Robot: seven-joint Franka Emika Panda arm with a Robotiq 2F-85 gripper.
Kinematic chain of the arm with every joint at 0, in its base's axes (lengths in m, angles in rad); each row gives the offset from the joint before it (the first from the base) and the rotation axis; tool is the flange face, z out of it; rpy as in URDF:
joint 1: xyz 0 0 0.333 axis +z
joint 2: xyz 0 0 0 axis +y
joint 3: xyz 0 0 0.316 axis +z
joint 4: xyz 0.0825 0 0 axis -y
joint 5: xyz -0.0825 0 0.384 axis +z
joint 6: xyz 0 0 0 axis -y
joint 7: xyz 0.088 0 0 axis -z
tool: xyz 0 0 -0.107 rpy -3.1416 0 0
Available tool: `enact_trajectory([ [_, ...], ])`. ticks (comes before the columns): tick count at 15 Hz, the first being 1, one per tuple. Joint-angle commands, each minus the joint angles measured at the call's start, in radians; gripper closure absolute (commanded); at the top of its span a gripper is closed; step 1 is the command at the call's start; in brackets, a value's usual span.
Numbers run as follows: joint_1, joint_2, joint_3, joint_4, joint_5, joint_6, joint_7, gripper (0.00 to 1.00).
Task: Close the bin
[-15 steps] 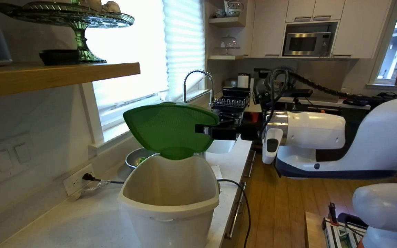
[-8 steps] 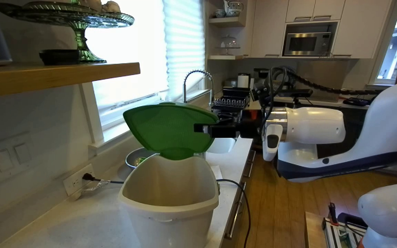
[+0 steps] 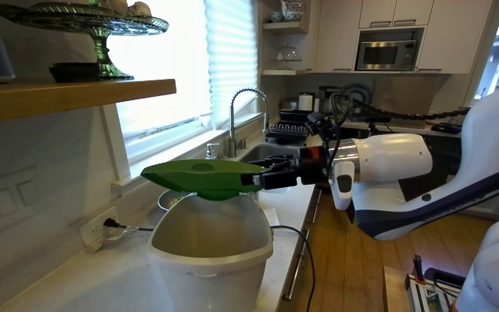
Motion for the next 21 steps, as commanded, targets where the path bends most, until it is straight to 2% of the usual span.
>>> enact_trajectory([
  [1,0.186,0.057,-0.164,-0.004,-0.016,-0.025,-0.079,0.0],
  [2,0.224,0.051,-0.199,-0.002,-0.02,-0.037,-0.077,0.0],
  [3,0.164,0.045,-0.159,0.003,-0.057,-0.018,-0.019,0.0],
  [5,0.206,0.029,-0.194,0.001,-0.099,-0.071,0.033,0.0],
  [6,0.299,0.031,-0.263,-0.007,-0.088,-0.114,0.014,0.0],
  [7,0.248,0.015,-0.227,0.005,-0.151,-0.133,0.093,0.0],
  [12,0.359,-0.008,-0.322,0.044,-0.29,-0.236,0.23,0.0],
  [17,0.41,-0.031,-0.378,0.056,-0.259,-0.215,0.22,0.0],
  [18,0.378,-0.011,-0.349,0.059,-0.251,-0.203,0.196,0.0],
  [21,0.394,-0.018,-0.363,0.061,-0.251,-0.203,0.204,0.0],
])
